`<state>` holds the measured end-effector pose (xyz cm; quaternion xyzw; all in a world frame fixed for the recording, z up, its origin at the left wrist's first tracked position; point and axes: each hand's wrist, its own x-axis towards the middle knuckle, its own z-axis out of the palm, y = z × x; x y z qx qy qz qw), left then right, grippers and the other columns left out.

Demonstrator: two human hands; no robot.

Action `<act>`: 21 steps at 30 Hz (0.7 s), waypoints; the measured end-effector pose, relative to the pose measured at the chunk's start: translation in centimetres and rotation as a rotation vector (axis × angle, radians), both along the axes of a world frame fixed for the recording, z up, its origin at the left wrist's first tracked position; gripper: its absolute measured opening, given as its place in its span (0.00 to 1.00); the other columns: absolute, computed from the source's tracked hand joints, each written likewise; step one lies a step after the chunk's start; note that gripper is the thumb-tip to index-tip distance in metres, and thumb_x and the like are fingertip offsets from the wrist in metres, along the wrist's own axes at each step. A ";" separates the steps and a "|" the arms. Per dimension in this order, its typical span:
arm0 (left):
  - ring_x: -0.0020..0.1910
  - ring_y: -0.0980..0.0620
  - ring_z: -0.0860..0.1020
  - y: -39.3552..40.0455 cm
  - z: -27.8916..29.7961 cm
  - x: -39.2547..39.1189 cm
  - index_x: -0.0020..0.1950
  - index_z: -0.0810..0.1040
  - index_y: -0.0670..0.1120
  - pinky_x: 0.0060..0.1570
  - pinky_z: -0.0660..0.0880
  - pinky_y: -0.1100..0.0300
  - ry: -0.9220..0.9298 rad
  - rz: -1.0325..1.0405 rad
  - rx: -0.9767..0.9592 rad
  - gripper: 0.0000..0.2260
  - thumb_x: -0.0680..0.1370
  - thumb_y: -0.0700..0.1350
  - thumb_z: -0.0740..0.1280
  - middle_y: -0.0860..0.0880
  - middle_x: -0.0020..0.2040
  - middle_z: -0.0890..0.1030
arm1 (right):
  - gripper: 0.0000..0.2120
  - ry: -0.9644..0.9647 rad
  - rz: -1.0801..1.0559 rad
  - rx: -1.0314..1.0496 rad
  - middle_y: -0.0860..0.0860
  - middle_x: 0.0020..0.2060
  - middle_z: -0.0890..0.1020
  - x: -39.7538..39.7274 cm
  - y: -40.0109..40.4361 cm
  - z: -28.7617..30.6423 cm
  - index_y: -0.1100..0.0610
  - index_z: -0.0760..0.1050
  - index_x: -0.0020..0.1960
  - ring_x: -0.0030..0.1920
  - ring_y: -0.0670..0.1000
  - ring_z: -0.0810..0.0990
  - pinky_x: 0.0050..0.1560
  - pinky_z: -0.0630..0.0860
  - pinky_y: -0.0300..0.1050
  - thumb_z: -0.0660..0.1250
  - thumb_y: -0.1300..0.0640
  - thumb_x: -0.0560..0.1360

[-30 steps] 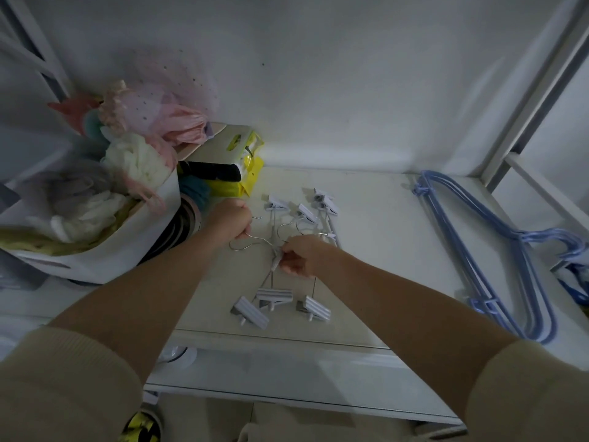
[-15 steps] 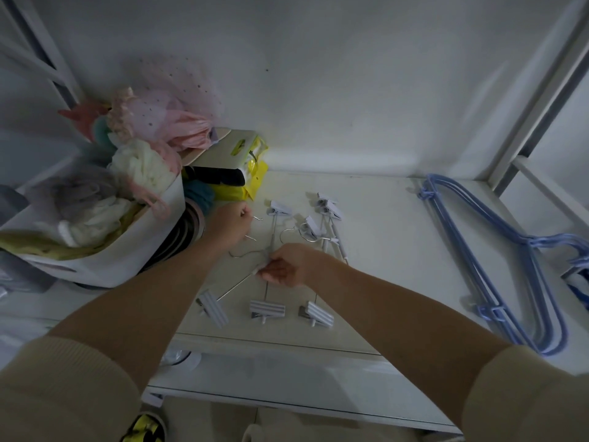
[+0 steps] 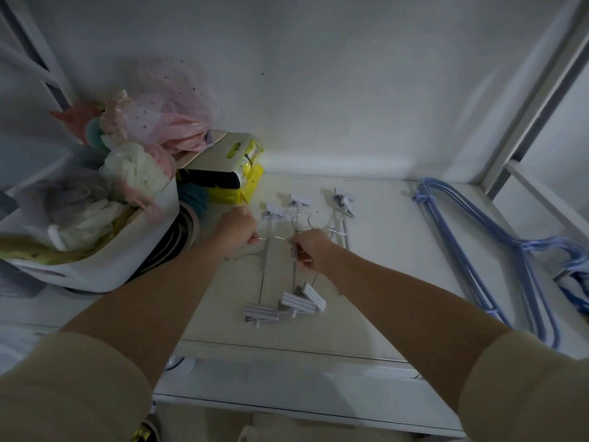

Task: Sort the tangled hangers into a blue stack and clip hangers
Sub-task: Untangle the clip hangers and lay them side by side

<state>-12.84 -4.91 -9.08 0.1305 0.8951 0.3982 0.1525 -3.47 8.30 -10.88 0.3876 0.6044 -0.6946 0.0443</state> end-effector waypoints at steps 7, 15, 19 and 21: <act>0.30 0.49 0.78 -0.1 -0.3 0.2 0.37 0.76 0.40 0.26 0.70 0.65 -0.004 -0.069 -0.119 0.07 0.72 0.35 0.60 0.37 0.41 0.85 | 0.16 -0.126 0.092 0.307 0.55 0.25 0.72 -0.8 0.5 -1.9 0.59 0.68 0.30 0.23 0.51 0.69 0.26 0.65 0.39 0.63 0.59 0.76; 0.24 0.49 0.75 -1.4 -1.1 0.1 0.34 0.82 0.35 0.29 0.73 0.64 0.033 -0.043 -0.174 0.07 0.69 0.36 0.66 0.38 0.31 0.83 | 0.16 -0.113 0.118 0.327 0.57 0.22 0.74 -1.4 0.5 -3.0 0.61 0.66 0.34 0.07 0.44 0.65 0.14 0.63 0.29 0.63 0.59 0.79; 0.22 0.52 0.72 -1.5 -1.7 0.2 0.29 0.81 0.39 0.26 0.68 0.65 0.031 -0.024 -0.216 0.07 0.68 0.37 0.68 0.42 0.27 0.79 | 0.18 -0.094 0.134 0.430 0.48 0.07 0.65 -1.0 0.5 -2.8 0.58 0.62 0.31 0.07 0.43 0.63 0.14 0.61 0.27 0.60 0.60 0.79; 0.26 0.48 0.75 -1.4 -2.0 0.0 0.30 0.82 0.38 0.31 0.74 0.60 0.039 -0.022 -0.251 0.05 0.66 0.36 0.69 0.40 0.29 0.82 | 0.17 -0.081 0.127 0.451 0.53 0.19 0.73 -0.9 0.4 -2.7 0.58 0.63 0.32 0.12 0.47 0.69 0.14 0.63 0.29 0.62 0.60 0.78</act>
